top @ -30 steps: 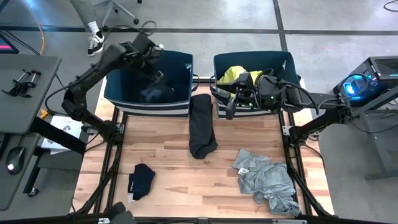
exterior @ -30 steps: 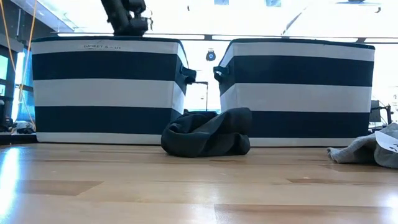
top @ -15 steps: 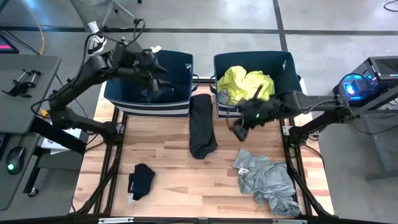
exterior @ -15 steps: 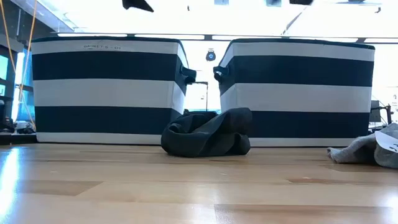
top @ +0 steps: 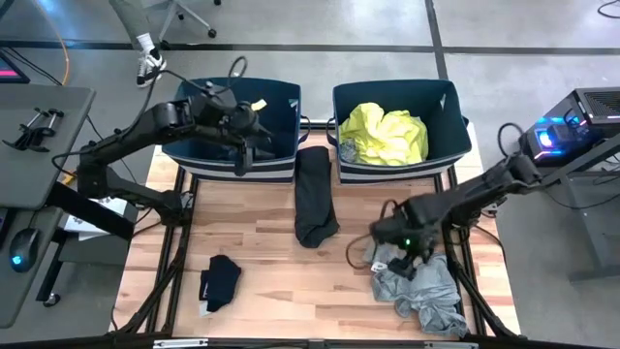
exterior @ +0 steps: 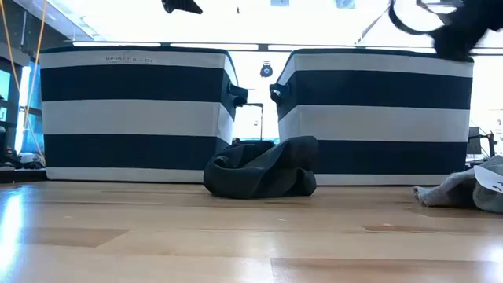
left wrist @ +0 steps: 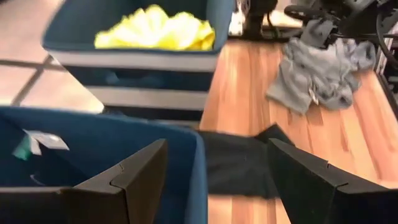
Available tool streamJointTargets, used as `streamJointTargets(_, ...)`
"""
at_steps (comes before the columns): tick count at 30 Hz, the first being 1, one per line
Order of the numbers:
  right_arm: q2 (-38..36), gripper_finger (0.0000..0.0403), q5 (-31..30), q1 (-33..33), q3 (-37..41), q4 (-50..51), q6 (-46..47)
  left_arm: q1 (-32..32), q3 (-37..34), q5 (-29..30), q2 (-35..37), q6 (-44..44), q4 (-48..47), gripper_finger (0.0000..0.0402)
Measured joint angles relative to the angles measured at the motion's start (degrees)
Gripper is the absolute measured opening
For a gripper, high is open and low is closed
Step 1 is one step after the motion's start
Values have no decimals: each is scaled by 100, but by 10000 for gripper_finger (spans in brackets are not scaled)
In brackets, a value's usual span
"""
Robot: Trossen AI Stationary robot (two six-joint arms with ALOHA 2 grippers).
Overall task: Sort clothes
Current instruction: Put the gray shirt into the right blue laundry bin
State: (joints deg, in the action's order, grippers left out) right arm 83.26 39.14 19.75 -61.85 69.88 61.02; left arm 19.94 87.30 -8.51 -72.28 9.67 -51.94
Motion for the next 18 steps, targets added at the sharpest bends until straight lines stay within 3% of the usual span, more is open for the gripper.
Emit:
streamJointTargets(5, 226, 349, 165, 603, 818, -909, 1328, -91, -261, 15, -5, -60, -43, 257)
streamJointTargets(10, 571, 322, 152, 1086, 1387, -2006, 2359, -137, -409, 17, -8, -157, 67, 257)
streamJointTargets(14, 1037, 258, 70, 1370, 1745, -2571, 2716, -160, -417, 19, -4, -195, 319, 257)
streamJointTargets(18, 1432, 154, 124, 1314, 1937, -3122, 2769, -160, -417, 17, -4, -214, 582, 257)
